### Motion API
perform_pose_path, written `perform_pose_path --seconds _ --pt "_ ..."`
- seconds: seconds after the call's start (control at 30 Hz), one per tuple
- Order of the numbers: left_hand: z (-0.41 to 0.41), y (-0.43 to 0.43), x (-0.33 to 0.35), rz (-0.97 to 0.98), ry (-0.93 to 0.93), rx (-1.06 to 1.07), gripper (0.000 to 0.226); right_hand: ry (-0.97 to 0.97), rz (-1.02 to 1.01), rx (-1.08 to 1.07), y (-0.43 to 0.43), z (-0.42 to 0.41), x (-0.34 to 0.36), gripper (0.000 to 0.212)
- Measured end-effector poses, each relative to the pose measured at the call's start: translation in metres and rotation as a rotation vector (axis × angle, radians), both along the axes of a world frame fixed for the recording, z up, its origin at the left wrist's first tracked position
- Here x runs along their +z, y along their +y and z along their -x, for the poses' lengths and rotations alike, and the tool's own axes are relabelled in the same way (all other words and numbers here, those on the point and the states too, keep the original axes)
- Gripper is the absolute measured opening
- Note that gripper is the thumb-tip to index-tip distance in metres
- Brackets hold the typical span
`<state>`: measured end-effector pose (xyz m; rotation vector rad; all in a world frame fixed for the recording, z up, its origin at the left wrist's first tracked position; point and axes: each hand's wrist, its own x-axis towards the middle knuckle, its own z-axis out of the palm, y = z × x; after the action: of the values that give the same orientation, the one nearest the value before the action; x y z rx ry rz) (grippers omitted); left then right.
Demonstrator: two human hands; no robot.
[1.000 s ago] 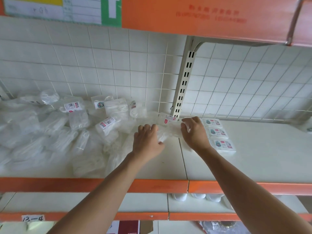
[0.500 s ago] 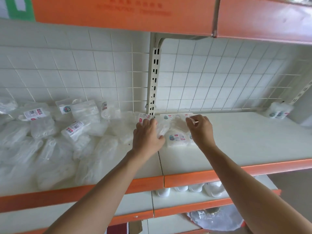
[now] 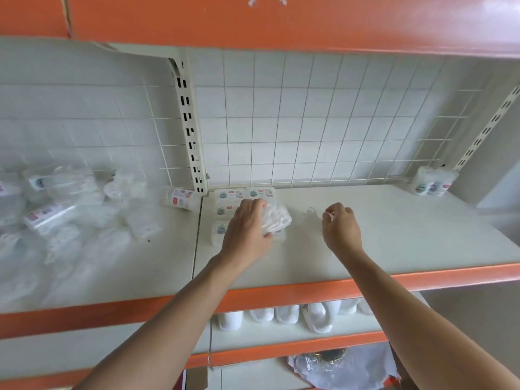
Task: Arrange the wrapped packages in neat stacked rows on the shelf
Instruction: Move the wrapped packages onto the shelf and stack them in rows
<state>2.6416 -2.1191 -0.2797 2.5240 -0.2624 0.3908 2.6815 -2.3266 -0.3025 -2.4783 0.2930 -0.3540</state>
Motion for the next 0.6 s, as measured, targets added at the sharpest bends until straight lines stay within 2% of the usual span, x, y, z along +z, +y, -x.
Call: perform_pose_path --seconds 0.17,0.27,0.33,0.4,0.53,0.6 --pt "0.007 -0.023 -0.008 0.076 0.003 0.046 0.059 0.07 0.174 0.067 -0.019 -0.003 -0.012 0.023" --pt "0.013 -0.033 -0.008 0.122 0.021 0.065 0.063 -0.039 0.206 0.167 -0.022 0.0 -0.013 0.024" --pt "0.017 -0.037 -0.008 0.137 0.015 0.082 0.064 -0.195 0.126 0.296 -0.019 0.002 -0.01 0.019" --pt "0.018 -0.038 -0.008 0.146 -0.013 0.112 0.066 -0.248 -0.015 0.419 -0.011 0.007 -0.003 0.013" --pt "0.013 -0.03 -0.009 0.168 -0.008 0.136 0.071 0.014 -0.392 0.568 0.01 0.019 0.015 0.011" --pt "0.01 -0.024 -0.007 0.189 0.037 0.139 0.075 0.052 -0.537 0.577 0.017 0.022 0.021 0.007"
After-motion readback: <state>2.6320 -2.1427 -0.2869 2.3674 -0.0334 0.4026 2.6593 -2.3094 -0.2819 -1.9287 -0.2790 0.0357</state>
